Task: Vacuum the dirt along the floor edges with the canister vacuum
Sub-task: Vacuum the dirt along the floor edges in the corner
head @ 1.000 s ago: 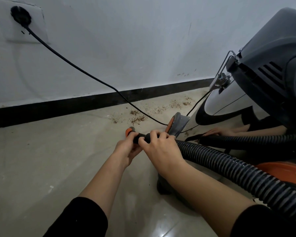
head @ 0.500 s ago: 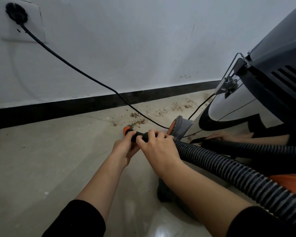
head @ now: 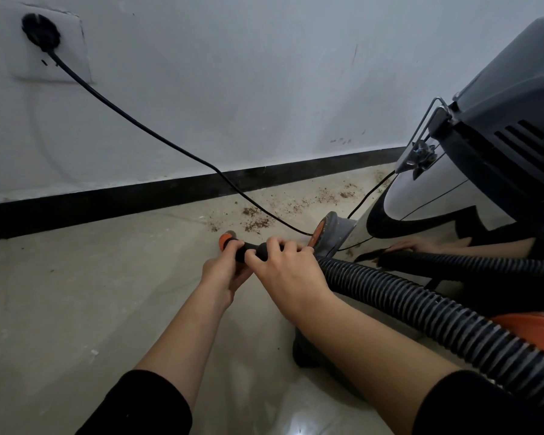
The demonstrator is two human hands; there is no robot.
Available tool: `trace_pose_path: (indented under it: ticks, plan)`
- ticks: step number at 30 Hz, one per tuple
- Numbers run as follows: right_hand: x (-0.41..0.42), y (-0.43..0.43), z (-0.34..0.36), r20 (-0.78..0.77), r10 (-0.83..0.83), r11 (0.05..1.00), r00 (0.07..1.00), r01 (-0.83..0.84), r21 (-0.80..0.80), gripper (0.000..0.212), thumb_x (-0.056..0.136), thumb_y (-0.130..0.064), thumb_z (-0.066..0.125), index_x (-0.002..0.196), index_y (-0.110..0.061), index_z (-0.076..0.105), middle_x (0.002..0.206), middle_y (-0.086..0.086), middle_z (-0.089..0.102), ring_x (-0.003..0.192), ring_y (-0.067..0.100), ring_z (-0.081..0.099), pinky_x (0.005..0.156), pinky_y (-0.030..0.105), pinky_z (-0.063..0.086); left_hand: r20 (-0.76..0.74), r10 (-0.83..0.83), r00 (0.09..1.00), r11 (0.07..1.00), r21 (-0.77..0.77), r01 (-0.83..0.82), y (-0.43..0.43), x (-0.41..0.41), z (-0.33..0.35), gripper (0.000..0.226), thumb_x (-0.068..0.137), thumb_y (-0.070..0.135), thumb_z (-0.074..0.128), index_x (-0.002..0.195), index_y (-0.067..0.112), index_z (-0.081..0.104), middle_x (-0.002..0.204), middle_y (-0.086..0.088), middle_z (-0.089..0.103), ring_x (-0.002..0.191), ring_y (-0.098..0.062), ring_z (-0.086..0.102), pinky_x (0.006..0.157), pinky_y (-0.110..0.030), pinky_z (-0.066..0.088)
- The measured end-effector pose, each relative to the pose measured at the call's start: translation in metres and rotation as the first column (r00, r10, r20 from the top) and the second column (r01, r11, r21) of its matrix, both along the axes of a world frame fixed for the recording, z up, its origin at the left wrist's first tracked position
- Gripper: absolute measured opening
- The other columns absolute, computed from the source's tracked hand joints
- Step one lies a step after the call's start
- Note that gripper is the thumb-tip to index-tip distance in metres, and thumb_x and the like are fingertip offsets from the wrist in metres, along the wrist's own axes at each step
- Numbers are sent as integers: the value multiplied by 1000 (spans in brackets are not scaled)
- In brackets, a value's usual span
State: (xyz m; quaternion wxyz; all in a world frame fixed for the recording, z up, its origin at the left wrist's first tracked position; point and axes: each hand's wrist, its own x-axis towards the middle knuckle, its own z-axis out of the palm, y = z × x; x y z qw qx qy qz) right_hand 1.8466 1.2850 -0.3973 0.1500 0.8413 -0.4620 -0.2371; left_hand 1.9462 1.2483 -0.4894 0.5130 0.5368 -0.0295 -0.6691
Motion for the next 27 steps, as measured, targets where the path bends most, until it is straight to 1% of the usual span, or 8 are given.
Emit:
trace_pose_path:
  ticks: [3,6,9,12,15,19,22,27]
  plan:
    - [4,0,-1,12,12,1000,1000,-12,-1,56,92,-9,50,140,-11,21,130,31,35,107,45,51,83,53,47,18,15,1000,1000,12,-15,2,5,1,31,90,23,66,109,-1,66,88,-12,70,69,-15,68,50,-23,56]
    - [8,0,-1,22,19,1000,1000,-19,-1,59,91,-9,53,140,-12,21,130,30,36,107,45,51,83,53,47,39,31,999,999,15,-31,2,9,1,31,88,23,67,107,-1,67,87,-13,71,66,-15,69,52,-23,57]
    - [11,-2,-1,21,22,1000,1000,-22,4,63,89,-9,56,141,-12,20,130,29,35,109,46,49,84,53,47,51,38,998,999,29,-40,2,13,1,30,87,25,68,105,0,68,89,-12,72,68,-15,69,53,-23,56]
    - [13,-4,-3,29,23,1000,999,-23,3,63,89,-9,55,141,-12,20,131,29,35,110,46,49,84,52,46,53,54,997,998,37,-56,1,15,0,30,87,25,68,104,1,67,92,-13,71,72,-17,69,56,-24,57]
    - [15,-6,-5,40,25,1000,999,-25,13,64,89,-9,56,141,-13,19,131,29,35,110,45,49,85,52,47,53,63,997,997,31,-65,-2,16,0,26,88,24,68,102,2,66,90,-13,70,74,-17,69,57,-24,57]
    - [16,-10,-8,41,25,1000,999,-26,7,65,89,-10,56,142,-13,19,132,29,34,110,47,48,84,52,47,42,89,995,996,26,-90,-7,16,-4,31,88,25,69,107,1,66,95,-14,70,79,-18,69,61,-26,57]
    - [17,-15,-9,52,23,1000,998,-23,7,64,90,-10,55,142,-13,19,133,31,33,110,47,49,84,52,49,39,105,994,994,17,-106,-10,16,-5,34,88,26,69,110,-1,65,95,-15,70,78,-18,69,60,-26,58]
    - [22,-21,-14,71,29,1000,997,-29,1,64,90,-10,54,143,-12,18,134,32,32,111,47,49,85,52,49,48,141,989,990,14,-142,-15,19,-6,34,89,25,70,111,0,63,94,-15,69,79,-19,68,54,-25,57]
